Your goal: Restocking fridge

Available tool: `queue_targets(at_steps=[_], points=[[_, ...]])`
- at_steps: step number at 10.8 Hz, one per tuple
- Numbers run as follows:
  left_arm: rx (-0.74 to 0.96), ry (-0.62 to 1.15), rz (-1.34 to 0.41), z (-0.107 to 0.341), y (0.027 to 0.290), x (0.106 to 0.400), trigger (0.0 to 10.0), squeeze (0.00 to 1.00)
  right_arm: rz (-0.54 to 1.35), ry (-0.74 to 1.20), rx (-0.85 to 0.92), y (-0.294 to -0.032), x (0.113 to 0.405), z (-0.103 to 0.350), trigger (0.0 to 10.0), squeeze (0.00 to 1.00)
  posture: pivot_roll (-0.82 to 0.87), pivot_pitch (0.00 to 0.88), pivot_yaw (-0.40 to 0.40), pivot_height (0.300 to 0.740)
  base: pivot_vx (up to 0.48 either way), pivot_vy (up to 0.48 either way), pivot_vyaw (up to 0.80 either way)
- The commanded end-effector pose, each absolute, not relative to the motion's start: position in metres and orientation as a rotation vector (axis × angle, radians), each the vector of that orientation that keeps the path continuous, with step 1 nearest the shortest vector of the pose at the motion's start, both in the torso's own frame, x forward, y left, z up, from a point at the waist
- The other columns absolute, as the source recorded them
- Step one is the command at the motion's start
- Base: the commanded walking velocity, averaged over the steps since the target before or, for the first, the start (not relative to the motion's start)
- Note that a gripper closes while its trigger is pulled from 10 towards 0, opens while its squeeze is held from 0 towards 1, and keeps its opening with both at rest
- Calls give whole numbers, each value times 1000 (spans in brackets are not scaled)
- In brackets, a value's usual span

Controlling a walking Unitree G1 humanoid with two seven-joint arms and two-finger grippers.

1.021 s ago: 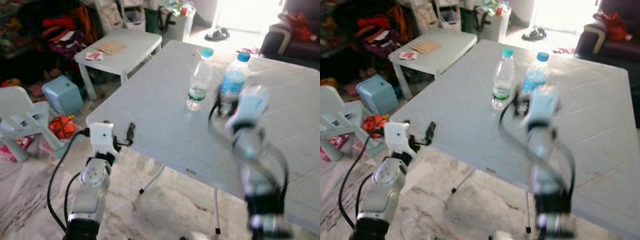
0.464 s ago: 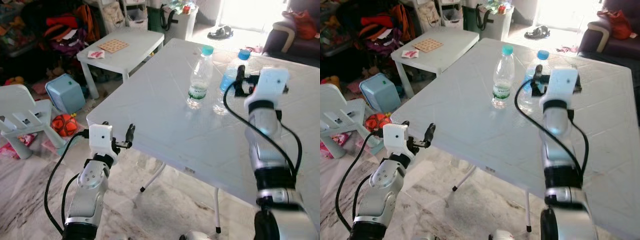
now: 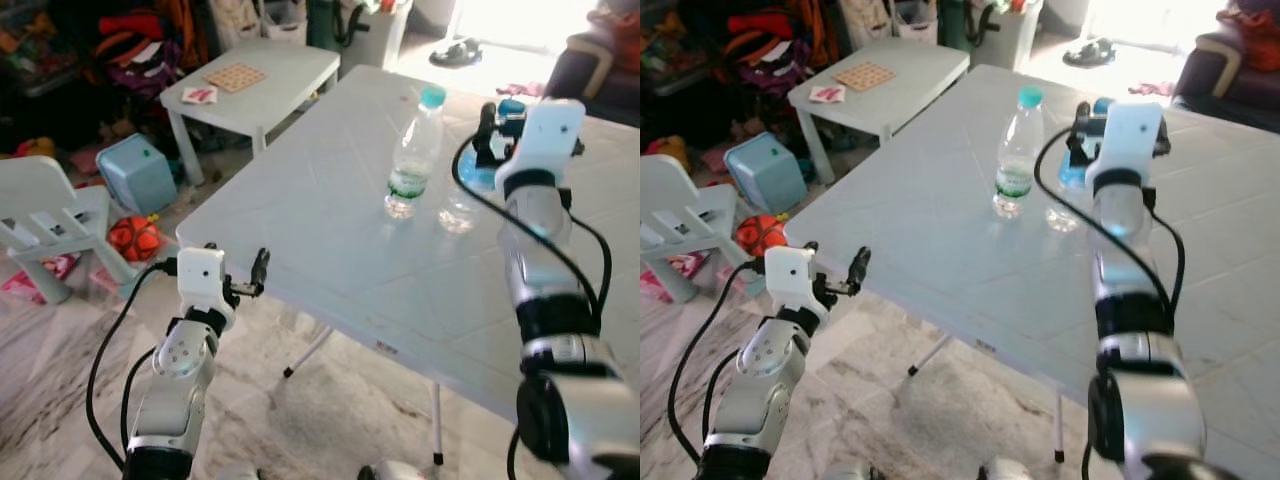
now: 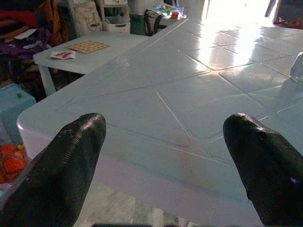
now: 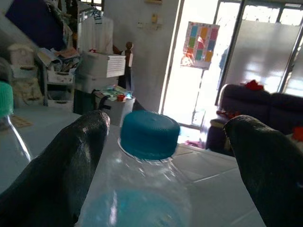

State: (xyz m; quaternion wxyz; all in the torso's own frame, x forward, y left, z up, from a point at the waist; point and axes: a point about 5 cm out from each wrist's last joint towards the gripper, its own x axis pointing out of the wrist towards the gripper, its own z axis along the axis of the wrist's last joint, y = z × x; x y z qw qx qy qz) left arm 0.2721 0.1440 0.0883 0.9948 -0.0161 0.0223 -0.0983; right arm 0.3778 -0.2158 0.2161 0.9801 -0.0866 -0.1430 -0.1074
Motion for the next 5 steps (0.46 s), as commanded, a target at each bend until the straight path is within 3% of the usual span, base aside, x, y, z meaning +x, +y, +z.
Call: queue_targets(at_steps=[1,2,5], points=[[-21,41,-204,91,145,271,10000,0,-209,-283,-155,-216,382,221,10000,0,70,48,24,740,0,0,0],[-18,45,-203,92,145,271,10000,0,-199,-283,-159,-215,387,226,0,0,74,51,24,740,0,0,0],[-11,53,-200,91,146,270,10000,0,-195,-264,-130,-216,398,246,0,0,74,53,21,740,0,0,0]])
